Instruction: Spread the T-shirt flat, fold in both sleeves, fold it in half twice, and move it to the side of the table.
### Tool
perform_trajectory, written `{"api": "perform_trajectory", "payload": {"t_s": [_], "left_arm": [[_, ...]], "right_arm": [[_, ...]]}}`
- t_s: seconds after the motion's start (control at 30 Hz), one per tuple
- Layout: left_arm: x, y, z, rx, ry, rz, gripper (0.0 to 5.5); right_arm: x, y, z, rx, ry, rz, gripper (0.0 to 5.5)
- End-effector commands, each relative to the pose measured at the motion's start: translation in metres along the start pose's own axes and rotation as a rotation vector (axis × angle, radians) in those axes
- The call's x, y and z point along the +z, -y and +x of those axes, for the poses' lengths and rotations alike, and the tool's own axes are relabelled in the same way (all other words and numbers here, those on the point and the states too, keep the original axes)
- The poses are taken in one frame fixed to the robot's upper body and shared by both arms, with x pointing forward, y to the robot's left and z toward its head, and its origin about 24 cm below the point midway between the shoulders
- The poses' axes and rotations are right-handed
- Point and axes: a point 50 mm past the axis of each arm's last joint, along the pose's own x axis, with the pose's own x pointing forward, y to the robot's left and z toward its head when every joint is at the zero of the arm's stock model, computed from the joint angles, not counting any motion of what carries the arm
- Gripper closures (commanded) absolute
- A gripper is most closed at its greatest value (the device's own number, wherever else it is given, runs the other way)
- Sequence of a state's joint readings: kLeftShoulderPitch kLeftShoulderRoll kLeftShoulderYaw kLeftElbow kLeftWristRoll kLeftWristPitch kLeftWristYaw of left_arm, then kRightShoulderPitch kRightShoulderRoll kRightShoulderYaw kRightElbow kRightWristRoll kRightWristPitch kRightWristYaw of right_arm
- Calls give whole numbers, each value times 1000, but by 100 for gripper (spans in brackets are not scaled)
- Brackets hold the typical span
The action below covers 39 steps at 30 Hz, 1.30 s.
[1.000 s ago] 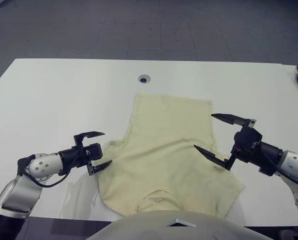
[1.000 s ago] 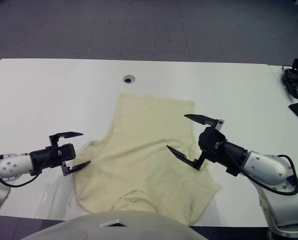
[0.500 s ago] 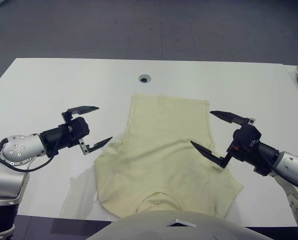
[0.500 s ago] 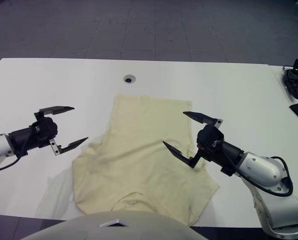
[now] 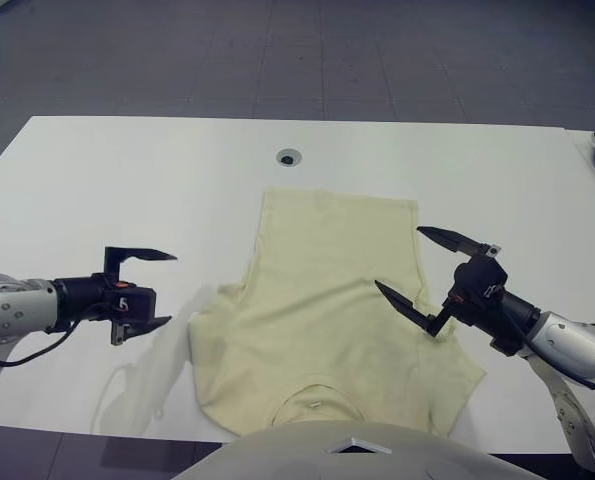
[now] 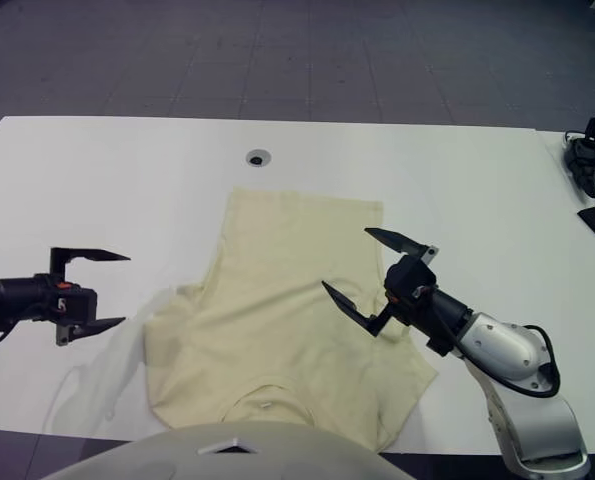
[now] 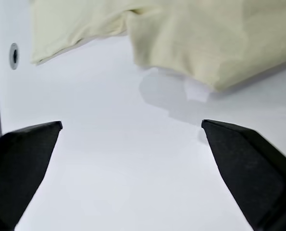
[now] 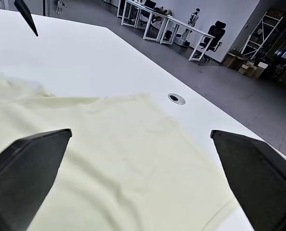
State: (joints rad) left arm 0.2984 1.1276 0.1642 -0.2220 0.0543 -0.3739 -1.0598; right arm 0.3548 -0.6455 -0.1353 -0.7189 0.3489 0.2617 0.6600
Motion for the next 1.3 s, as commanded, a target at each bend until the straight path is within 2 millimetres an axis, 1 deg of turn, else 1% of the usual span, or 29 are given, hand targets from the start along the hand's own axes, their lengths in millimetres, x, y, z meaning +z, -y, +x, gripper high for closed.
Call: {"api": "perform_trajectory", "payload": {"t_s": [0.03, 0.13, 0.23, 0.3, 0.5, 0.67, 0.7, 0.77, 0.8, 0.87, 0.9, 0.93, 0.97, 1.07, 1.3], "left_arm": [[4, 17, 10, -104, 25, -25, 10], [0, 21, 16, -114, 3, -25, 10], [0, 27, 26, -121, 7, -26, 10], [0, 29, 29, -123, 3, -21, 10], [2, 33, 34, -134, 11, -20, 111], [5, 35, 33, -151, 34, -25, 192], [5, 35, 33, -151, 33, -23, 216], [5, 35, 34, -151, 33, -21, 240], [5, 35, 34, -152, 34, -21, 264], [6, 36, 34, -155, 38, -21, 294], [6, 37, 34, -157, 39, -20, 320], [7, 37, 34, -158, 40, -18, 330], [8, 35, 32, -153, 47, -17, 357], [15, 31, 29, -144, 83, -18, 410], [26, 22, 23, -107, 86, 37, 535]], "right_arm": [[-2, 2, 0, 8, -12, -5, 12], [-2, 2, -1, 11, -14, -9, 12], [-2, 1, -1, 13, -16, -11, 12], [-2, 1, -1, 18, -16, -12, 12], [-2, 1, -2, 23, -17, -18, 10], [-3, 1, -2, 26, -23, -27, 10], [-3, 1, -2, 25, -23, -27, 10], [-3, 1, -2, 25, -23, -27, 10], [-3, 1, -2, 25, -22, -28, 10], [-3, 1, -1, 27, -23, -28, 10], [-3, 1, -2, 27, -23, -29, 10], [-3, 1, -2, 27, -25, -30, 10], [-3, 1, -2, 31, -30, -31, 10], [-4, -1, -2, 41, -35, -33, 10], [-3, -3, -3, 53, -29, -22, 10]]}}
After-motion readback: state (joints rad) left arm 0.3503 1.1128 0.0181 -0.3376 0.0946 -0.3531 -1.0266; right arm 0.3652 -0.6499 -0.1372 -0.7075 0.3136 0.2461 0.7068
